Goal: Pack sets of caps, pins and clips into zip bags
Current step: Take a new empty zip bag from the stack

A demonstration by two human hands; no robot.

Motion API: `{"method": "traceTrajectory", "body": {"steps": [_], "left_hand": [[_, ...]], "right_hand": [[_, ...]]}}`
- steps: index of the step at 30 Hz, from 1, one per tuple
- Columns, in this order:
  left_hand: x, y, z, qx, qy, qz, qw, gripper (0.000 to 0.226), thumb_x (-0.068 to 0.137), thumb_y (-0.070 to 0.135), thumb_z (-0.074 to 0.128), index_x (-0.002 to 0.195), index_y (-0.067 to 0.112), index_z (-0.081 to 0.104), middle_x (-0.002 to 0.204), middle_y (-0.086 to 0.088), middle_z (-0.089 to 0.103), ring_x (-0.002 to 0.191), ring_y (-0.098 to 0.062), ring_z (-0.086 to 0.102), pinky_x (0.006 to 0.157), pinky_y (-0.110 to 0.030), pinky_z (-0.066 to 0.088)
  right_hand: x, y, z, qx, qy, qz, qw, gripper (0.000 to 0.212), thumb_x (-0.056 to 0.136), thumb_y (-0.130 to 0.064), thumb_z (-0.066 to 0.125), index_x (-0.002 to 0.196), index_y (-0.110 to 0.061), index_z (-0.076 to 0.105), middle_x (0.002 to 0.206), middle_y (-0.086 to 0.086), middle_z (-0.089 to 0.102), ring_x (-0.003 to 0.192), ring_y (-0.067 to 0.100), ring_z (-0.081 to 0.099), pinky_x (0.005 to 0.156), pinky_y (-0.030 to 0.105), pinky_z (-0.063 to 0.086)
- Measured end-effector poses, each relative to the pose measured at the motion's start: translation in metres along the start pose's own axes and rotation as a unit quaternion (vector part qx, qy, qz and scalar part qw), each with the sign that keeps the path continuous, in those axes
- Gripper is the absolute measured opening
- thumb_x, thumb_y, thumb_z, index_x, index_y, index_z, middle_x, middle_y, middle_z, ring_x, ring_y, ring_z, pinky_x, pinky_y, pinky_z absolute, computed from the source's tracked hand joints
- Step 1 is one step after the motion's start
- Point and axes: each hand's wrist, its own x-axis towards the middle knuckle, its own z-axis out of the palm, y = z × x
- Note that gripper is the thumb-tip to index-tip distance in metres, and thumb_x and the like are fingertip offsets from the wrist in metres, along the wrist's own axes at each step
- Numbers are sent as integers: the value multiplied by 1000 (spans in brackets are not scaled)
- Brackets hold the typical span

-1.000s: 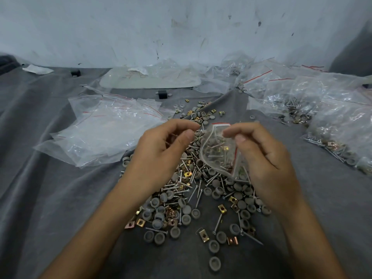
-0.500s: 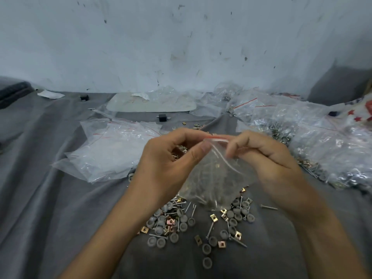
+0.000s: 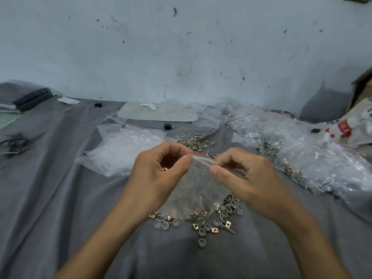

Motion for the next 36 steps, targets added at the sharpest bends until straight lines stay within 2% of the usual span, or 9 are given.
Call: {"method": "traceTrajectory", "body": {"steps": [4,8,10,16,22,27,30,32,36], "left_hand": [[-8,7,9,-15,12,6,1000,9,91,13,71,83,17,70,72,-7,65,64,-8,52,59,-25,44],[-13,11,12,-13,12,12,1000,18,91,5,70,82,20,71,68,14,65,61,1,53,59,-14,42],[-14,12,10,-15,14,11,1000,19,91,6,70,81,22,71,67,15,65,59,1,53,57,-15,43],[-13,13,5,-7,15,8,1000,3,84,24,70,81,23,70,74,7,69,64,-8,58,62,-43,53],[-13,14,3,31,13,35,999,5,89,33,65,85,30,67,78,12,67,67,-14,59,63,-52,53],[-10,16,-2,61,40,51,996,8,92,36,60,87,29,62,78,10,62,68,-23,57,60,-51,54],[-11,18,-4,71,47,48,995,9,91,39,58,90,31,61,80,9,62,62,-23,58,56,-41,53],[-10,19,-4,68,56,44,995,8,92,39,58,88,32,60,80,9,62,58,-25,58,52,-33,47],[-8,13,-7,62,76,40,994,17,99,22,63,86,32,59,76,11,59,52,-23,58,51,-30,47]], "right_hand": [[4,-11,5,0,-5,1,1000,26,88,-34,77,112,-31,67,99,-15,71,95,7,68,85,27,54],[10,-23,12,-69,6,-46,997,4,90,-28,74,93,-25,74,86,-15,68,84,6,65,77,33,53],[11,-26,15,-80,26,-58,995,6,88,-30,73,89,-24,73,84,-16,66,80,7,63,75,31,52],[12,-33,21,-76,55,-70,993,11,83,-30,70,85,-21,75,81,-13,67,75,10,63,72,34,53],[15,-35,21,-56,88,-56,993,8,80,-28,73,77,-21,73,73,-11,67,69,10,62,67,24,50],[13,-28,13,-67,115,-30,991,7,74,-27,68,72,-22,72,66,-13,66,65,8,63,64,19,49],[10,-21,4,-62,129,-28,989,5,75,-26,69,72,-23,72,68,-14,67,64,6,64,64,14,47],[6,-16,-1,-66,136,-33,988,4,76,-25,70,72,-23,72,67,-13,67,64,5,63,63,16,47],[0,-7,-10,-55,148,-33,987,4,77,-22,71,73,-23,73,65,-10,67,62,11,63,62,26,51]]}}
